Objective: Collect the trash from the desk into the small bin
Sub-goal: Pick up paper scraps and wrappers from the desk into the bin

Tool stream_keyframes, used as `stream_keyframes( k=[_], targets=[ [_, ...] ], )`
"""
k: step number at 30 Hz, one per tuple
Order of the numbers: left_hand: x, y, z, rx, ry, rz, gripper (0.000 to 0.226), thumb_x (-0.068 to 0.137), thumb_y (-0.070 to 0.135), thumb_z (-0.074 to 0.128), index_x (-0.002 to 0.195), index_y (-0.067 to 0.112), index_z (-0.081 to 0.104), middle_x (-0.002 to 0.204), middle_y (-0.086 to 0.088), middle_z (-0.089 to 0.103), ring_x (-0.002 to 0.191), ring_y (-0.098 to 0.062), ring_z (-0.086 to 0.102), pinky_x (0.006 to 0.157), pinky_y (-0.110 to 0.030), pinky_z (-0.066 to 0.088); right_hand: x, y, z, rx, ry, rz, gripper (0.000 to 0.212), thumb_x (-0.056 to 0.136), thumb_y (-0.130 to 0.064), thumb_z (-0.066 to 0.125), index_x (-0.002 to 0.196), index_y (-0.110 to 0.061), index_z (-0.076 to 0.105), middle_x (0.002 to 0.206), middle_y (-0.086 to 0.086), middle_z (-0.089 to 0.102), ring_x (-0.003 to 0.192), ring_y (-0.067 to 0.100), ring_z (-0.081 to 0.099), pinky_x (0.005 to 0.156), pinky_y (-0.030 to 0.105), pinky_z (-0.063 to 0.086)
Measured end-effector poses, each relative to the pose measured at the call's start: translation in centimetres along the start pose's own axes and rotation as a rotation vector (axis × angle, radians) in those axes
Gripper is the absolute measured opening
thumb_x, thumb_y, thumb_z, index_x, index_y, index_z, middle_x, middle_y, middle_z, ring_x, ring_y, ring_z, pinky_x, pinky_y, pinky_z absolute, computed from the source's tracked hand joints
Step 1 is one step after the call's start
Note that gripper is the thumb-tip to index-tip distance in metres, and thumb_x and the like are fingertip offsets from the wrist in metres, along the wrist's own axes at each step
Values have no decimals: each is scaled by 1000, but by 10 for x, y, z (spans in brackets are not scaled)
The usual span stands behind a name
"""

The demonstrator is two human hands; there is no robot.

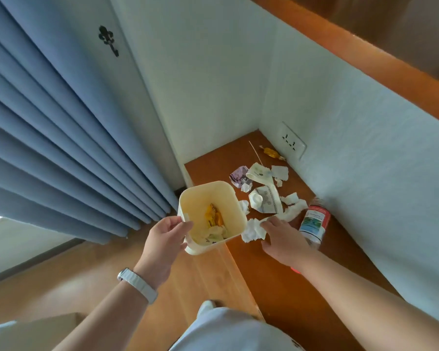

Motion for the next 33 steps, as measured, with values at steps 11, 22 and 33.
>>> stream_keyframes(
  k=[11,22,33],
  targets=[
    [-9,-17,-23,24,98,-46,15,91,24,74,102,14,75,104,-11,80,83,-12,74,73,-31,56,34,-8,39,-73,47,-7,40,96,-22,53,135,-25,48,128,-2,50,118,19,49,87,31,51],
    [-12,-14,-30,-5,63,10,14,93,23,73,102,13,74,104,-14,81,99,-29,77,75,-32,55,16,-4,21,9,87,61,30,95,-15,51,123,-24,57,107,-9,58,97,10,57,77,25,48],
    [-22,3,-19,1,-67,94,24,86,28,73,101,9,73,105,-22,79,106,-45,71,96,-55,59,-40,-33,-69,90,420,-40,15,89,-19,65,104,-19,65,102,-8,63,82,6,58,58,11,38]
  ],
)
Point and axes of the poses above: each hand's wrist, its own x-axis towards the middle knuckle, its own z-axis out of the palm, y = z × x, the point moved 5 cm from there along x, towards the middle knuckle
